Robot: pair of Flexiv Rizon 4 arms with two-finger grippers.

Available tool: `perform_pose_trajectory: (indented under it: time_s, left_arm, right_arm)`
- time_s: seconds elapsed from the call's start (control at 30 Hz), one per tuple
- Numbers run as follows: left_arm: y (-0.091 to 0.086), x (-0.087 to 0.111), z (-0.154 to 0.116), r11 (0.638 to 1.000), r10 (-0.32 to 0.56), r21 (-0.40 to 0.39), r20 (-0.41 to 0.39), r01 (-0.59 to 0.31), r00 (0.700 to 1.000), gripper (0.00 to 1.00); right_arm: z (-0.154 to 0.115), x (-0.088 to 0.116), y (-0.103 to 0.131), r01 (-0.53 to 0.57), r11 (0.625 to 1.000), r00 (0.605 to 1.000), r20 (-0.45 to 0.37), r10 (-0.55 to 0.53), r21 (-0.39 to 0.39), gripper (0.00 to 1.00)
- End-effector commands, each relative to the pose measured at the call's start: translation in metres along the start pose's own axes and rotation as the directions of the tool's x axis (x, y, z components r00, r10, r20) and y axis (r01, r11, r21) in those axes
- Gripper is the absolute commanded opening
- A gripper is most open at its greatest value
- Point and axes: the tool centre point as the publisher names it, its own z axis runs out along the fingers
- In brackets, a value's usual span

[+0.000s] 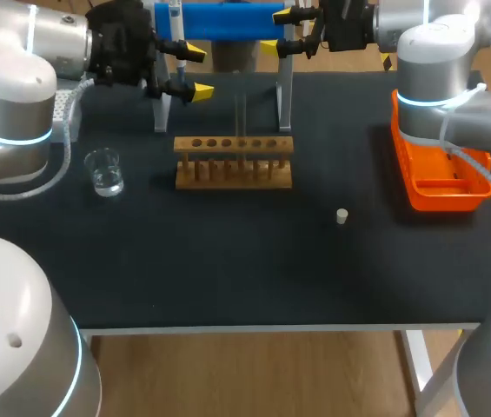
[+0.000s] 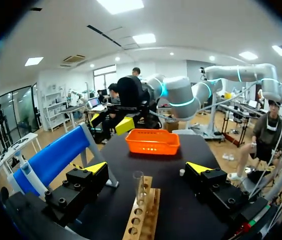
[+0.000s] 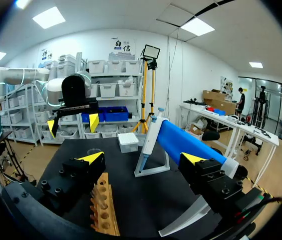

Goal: Invert the test tube, pick up the pipette, mount the tip to pipette, aspirate from beaker and dispense into the tube, eject the tip, return the pipette, and cap with the stopper.

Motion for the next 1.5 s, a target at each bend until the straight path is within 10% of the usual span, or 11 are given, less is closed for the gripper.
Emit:
perform_pose_trajectory:
  time_s: [0.03,1.5]
  left_arm:
    - [0.005,-0.003,0.008,1.000,0.005,-0.007,0.010,-0.005,1.000,1.00]
    - [0.074,-0.022,0.105,0.983,-0.010,-0.184,-0.007,0.009,1.000,1.00]
  right_arm:
    - [0.000,0.000,0.000,0.000,1.000,1.000,-0.001,0.000,0.000,1.00]
    - [0.000,0.000,0.000,0.000,1.000,1.000,-0.001,0.000,0.000,1.00]
